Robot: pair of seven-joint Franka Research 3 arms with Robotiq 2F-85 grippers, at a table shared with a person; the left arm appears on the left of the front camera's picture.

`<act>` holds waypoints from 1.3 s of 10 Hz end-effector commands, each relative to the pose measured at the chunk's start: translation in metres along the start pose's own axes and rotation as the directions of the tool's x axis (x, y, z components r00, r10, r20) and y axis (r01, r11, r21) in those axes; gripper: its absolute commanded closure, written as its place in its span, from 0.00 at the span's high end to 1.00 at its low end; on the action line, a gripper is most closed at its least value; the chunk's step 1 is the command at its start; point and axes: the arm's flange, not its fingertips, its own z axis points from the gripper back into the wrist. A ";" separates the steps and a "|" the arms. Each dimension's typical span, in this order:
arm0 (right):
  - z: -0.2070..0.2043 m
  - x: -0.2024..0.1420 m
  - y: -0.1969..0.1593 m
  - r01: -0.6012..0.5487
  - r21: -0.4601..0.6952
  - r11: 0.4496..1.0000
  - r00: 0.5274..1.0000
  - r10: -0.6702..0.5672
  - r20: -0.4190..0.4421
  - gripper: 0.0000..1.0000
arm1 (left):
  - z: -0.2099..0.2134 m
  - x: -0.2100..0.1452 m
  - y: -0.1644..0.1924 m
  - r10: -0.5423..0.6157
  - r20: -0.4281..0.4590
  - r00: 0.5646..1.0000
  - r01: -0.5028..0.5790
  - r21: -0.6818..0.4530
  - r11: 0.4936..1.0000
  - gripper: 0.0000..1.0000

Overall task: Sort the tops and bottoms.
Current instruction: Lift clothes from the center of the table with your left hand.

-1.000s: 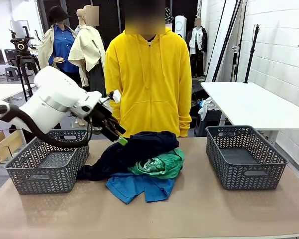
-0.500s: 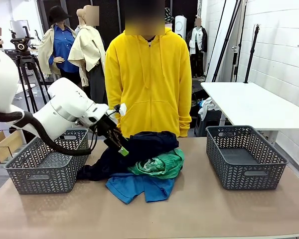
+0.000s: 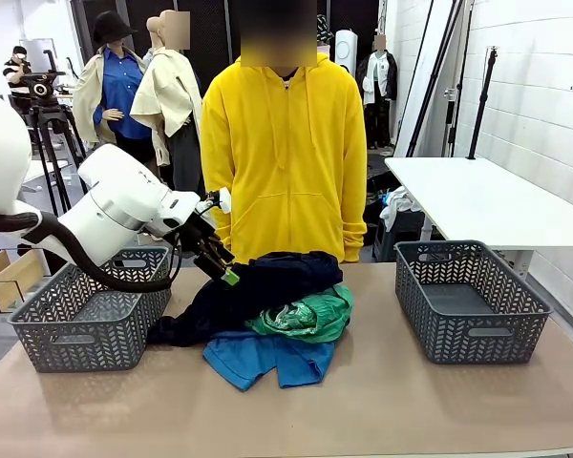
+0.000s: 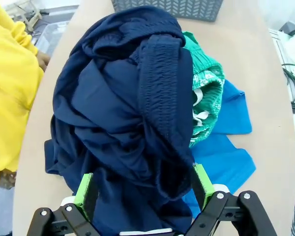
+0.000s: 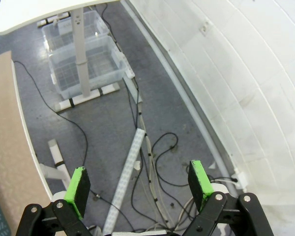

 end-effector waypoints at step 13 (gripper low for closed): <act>0.000 -0.001 -0.001 -0.011 0.000 1.000 1.000 0.011 -0.007 1.00 | -0.009 -0.005 -0.031 -0.040 0.088 0.995 0.058 -0.206 0.977 1.00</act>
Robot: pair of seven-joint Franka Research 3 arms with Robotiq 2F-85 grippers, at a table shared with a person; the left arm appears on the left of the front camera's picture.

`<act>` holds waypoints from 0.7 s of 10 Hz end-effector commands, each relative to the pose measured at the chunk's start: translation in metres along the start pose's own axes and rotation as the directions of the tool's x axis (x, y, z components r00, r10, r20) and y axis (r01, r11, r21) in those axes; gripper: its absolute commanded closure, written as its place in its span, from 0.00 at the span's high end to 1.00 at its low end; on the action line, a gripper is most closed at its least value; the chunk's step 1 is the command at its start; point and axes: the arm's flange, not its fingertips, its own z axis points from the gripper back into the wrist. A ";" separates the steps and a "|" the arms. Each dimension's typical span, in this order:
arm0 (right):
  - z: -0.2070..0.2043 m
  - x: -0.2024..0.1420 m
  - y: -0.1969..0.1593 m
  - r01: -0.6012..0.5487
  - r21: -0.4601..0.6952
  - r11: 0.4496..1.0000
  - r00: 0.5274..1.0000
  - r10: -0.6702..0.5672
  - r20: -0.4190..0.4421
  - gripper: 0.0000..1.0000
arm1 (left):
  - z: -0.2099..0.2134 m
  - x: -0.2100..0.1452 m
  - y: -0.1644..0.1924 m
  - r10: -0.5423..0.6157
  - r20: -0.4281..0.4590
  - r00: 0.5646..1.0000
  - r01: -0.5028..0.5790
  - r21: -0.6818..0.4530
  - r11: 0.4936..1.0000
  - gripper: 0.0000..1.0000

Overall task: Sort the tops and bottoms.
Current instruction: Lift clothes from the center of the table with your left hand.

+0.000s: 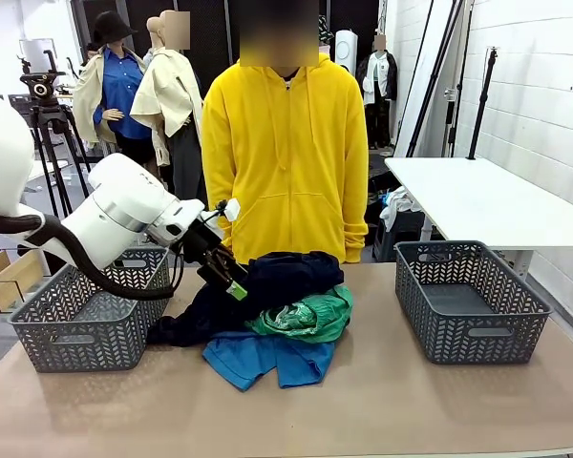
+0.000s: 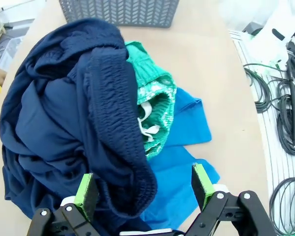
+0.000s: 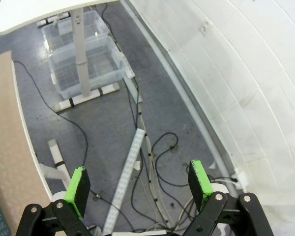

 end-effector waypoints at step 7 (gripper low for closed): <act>0.000 -0.001 -0.001 -0.011 0.000 1.000 1.000 0.011 -0.007 1.00 | -0.029 -0.014 -0.002 -0.040 -0.028 0.999 0.042 0.055 0.998 0.95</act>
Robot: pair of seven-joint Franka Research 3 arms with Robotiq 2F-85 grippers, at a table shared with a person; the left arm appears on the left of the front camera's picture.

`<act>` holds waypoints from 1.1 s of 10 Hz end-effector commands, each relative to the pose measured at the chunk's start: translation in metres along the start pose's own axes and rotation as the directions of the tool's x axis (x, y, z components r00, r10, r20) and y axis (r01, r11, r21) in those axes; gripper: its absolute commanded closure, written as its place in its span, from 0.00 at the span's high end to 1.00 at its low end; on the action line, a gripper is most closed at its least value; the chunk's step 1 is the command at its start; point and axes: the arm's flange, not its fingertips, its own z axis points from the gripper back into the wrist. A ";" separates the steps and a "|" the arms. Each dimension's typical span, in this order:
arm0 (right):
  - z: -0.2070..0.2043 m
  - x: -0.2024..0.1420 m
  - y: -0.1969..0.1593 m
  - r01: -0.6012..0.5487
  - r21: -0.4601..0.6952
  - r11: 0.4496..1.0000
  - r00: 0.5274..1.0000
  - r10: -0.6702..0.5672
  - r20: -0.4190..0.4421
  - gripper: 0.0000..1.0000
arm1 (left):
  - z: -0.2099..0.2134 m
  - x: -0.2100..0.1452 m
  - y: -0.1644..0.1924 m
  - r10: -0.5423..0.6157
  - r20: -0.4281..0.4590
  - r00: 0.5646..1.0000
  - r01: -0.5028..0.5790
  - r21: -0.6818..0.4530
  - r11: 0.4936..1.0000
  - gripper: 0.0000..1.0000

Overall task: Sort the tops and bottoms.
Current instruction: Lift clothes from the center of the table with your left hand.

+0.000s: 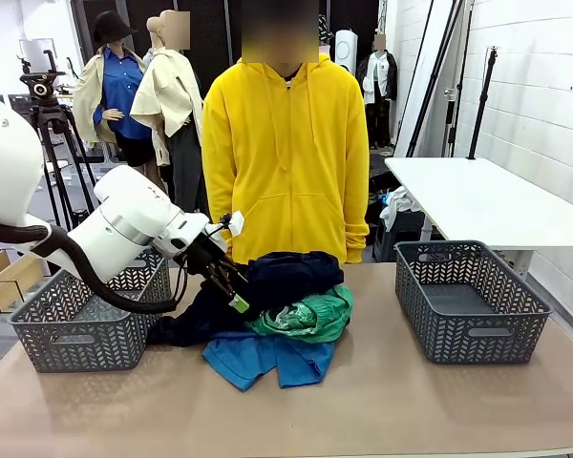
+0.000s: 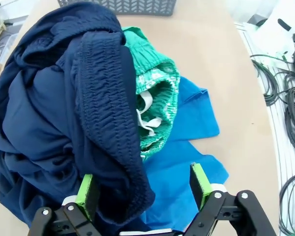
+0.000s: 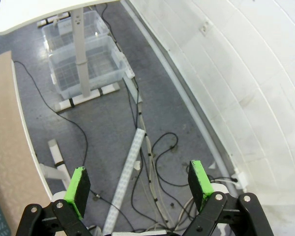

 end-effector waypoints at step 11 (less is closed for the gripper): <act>0.000 -0.001 -0.001 -0.011 0.000 1.000 1.000 0.011 -0.007 1.00 | -0.002 -0.003 0.002 -0.002 0.018 1.000 0.001 0.062 0.998 0.00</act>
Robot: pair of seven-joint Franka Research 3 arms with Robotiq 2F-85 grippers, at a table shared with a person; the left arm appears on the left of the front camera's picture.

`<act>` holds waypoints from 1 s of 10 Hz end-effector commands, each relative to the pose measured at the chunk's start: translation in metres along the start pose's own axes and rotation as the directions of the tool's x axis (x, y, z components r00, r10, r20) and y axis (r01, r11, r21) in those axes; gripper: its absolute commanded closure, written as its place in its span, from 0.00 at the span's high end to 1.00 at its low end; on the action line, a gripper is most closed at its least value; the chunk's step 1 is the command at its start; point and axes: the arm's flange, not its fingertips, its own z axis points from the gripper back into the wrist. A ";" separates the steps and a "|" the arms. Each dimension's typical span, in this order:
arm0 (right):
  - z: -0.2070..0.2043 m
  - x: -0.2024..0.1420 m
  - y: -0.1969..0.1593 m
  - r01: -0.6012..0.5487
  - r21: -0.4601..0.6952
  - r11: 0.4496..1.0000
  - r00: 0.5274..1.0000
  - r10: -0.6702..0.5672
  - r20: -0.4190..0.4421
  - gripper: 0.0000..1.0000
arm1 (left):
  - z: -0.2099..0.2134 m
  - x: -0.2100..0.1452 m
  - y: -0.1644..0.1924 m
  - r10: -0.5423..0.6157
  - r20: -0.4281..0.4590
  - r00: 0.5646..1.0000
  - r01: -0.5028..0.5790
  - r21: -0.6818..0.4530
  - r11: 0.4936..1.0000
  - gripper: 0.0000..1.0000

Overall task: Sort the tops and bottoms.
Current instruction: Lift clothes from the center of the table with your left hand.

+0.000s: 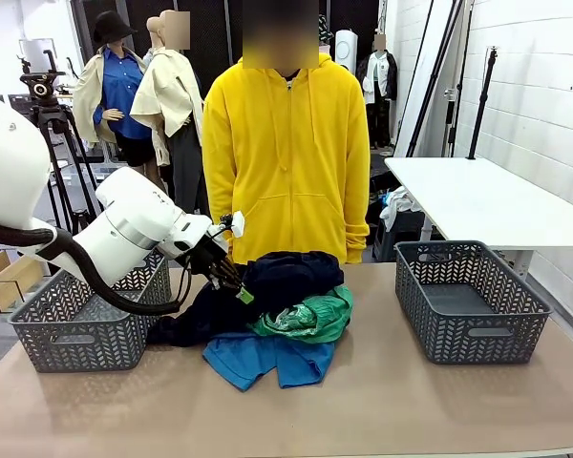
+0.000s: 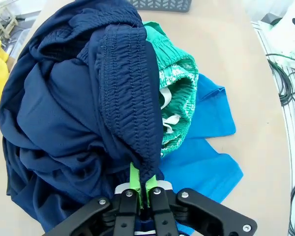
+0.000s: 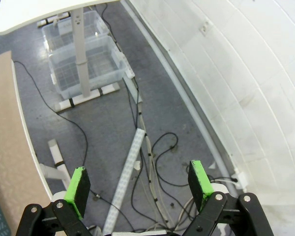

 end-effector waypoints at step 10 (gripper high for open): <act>0.000 -0.001 -0.001 -0.011 0.000 1.000 1.000 0.011 -0.007 1.00 | 0.222 0.204 0.009 -0.392 0.066 0.917 0.339 0.386 0.858 0.00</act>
